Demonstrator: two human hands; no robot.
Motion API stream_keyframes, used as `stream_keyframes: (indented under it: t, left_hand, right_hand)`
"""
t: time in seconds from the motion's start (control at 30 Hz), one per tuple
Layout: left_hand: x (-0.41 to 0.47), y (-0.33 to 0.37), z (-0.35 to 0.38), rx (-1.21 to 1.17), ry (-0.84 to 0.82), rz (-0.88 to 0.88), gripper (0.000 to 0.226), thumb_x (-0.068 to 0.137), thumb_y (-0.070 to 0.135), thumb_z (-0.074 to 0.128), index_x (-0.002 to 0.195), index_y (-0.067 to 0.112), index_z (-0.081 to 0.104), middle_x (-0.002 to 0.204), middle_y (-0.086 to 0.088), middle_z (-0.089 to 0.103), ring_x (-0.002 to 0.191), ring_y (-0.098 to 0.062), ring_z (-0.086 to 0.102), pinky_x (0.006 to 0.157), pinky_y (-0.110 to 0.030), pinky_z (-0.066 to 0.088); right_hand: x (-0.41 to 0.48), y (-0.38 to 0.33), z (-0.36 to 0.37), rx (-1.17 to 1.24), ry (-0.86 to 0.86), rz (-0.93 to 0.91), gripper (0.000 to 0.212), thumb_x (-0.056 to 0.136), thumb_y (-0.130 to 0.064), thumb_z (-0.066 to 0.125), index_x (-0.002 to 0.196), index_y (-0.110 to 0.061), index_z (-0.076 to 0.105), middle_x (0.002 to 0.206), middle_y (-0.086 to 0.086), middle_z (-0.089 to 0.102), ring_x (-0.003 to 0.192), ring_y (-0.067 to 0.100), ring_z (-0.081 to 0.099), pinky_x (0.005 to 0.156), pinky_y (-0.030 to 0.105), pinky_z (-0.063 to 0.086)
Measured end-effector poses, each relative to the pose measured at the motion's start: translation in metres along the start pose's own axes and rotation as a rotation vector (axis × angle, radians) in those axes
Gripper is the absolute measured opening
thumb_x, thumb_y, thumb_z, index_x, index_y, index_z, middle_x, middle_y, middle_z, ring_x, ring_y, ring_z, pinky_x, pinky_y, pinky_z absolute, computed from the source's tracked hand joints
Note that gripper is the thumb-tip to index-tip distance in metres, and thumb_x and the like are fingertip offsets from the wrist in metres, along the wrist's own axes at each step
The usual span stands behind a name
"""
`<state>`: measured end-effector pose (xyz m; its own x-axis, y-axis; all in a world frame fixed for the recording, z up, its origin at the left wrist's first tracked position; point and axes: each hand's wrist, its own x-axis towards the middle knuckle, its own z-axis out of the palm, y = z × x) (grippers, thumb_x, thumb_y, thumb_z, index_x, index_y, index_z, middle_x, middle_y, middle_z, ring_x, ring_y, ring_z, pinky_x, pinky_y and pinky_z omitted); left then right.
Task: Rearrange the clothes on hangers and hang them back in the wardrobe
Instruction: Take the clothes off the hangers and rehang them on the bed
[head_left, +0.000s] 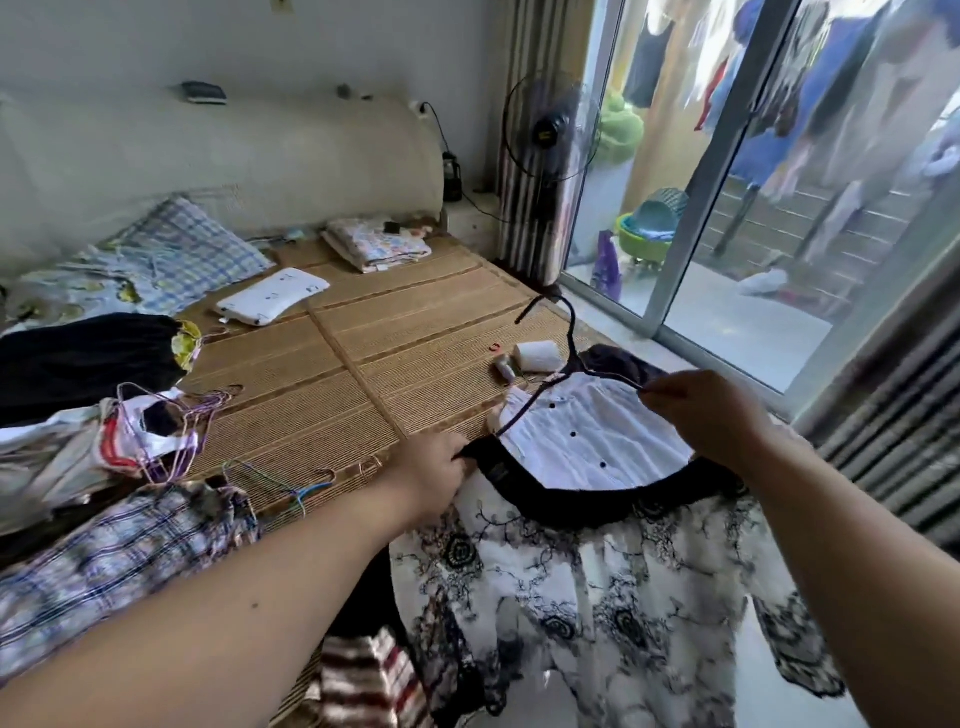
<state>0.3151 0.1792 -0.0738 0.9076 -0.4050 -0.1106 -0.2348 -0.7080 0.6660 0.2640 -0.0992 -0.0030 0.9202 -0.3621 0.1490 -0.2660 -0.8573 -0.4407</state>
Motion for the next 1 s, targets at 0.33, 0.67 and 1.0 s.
stream_keyframes:
  t: [0.33, 0.67, 1.0]
  left_hand:
    - [0.033, -0.100, 0.039, -0.139, -0.075, -0.217, 0.014, 0.096, 0.030, 0.048, 0.091, 0.035, 0.059, 0.073, 0.009, 0.061, 0.065, -0.012, 0.055, 0.054, -0.027, 0.037]
    - [0.131, -0.261, 0.027, -0.140, -0.091, -0.475, 0.028, 0.096, 0.026, 0.051, 0.122, 0.024, 0.060, 0.073, 0.008, 0.063, 0.054, -0.007, 0.054, 0.040, -0.012, 0.032]
    - [0.210, -0.402, 0.072, -0.064, -0.249, -0.616, 0.019, 0.097, 0.027, 0.048, 0.108, 0.020, 0.061, 0.088, 0.002, 0.063, 0.074, -0.018, 0.056, 0.053, -0.025, 0.035]
  right_hand:
    - [0.054, -0.005, 0.133, -0.023, -0.273, -0.043, 0.021, 0.091, -0.029, 0.060, 0.106, -0.020, 0.072, 0.102, 0.006, 0.072, 0.088, 0.025, 0.064, 0.075, 0.031, 0.047]
    - [0.153, -0.064, 0.347, -0.087, -0.472, -0.008, 0.017, 0.092, -0.035, 0.054, 0.096, -0.029, 0.069, 0.092, 0.002, 0.067, 0.093, 0.026, 0.063, 0.069, 0.029, 0.045]
    - [0.191, -0.066, 0.538, -0.351, -0.600, -0.018, 0.021, 0.094, -0.029, 0.040, 0.098, -0.024, 0.060, 0.095, 0.007, 0.066, 0.085, 0.028, 0.064, 0.075, 0.037, 0.053]
